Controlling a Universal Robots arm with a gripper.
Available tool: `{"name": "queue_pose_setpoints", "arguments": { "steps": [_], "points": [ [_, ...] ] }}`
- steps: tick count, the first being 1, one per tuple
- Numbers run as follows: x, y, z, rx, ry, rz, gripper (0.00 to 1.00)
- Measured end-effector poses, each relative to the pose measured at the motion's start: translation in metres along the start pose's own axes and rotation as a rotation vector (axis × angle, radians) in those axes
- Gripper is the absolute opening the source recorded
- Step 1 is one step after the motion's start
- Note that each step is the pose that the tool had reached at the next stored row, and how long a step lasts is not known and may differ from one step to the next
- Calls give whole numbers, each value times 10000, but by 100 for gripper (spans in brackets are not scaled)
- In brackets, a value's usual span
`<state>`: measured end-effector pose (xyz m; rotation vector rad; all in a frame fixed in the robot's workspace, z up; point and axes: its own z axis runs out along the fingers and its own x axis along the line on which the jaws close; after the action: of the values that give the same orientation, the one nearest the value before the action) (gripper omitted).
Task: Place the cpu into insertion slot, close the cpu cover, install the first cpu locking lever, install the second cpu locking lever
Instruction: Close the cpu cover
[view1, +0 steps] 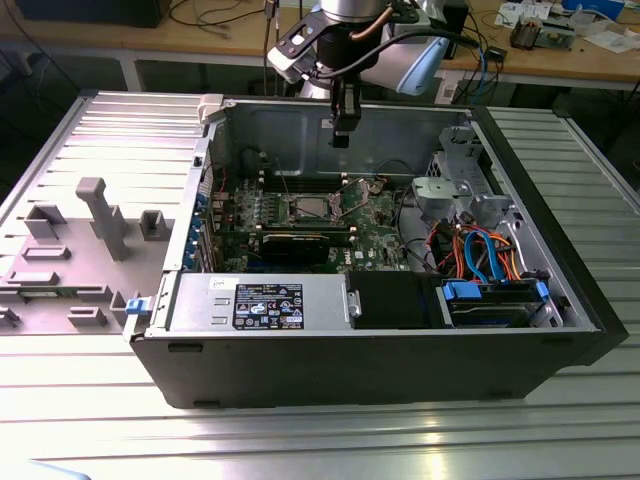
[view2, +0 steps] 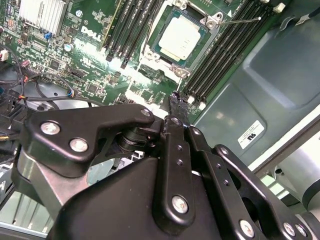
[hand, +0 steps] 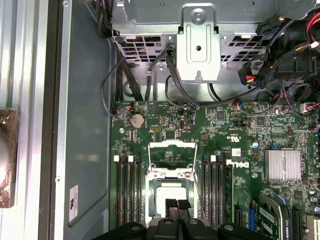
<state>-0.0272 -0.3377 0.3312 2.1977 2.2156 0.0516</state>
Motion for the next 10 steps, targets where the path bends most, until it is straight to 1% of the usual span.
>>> {"name": "queue_pose_setpoints", "arguments": {
  "steps": [3, 5, 10],
  "points": [
    [0, 5, 0, 0, 0, -2, 11],
    [0, 20, 1, 0, -1, 0, 11],
    [0, 85, 3, 0, 0, 0, 11]
  ]
}}
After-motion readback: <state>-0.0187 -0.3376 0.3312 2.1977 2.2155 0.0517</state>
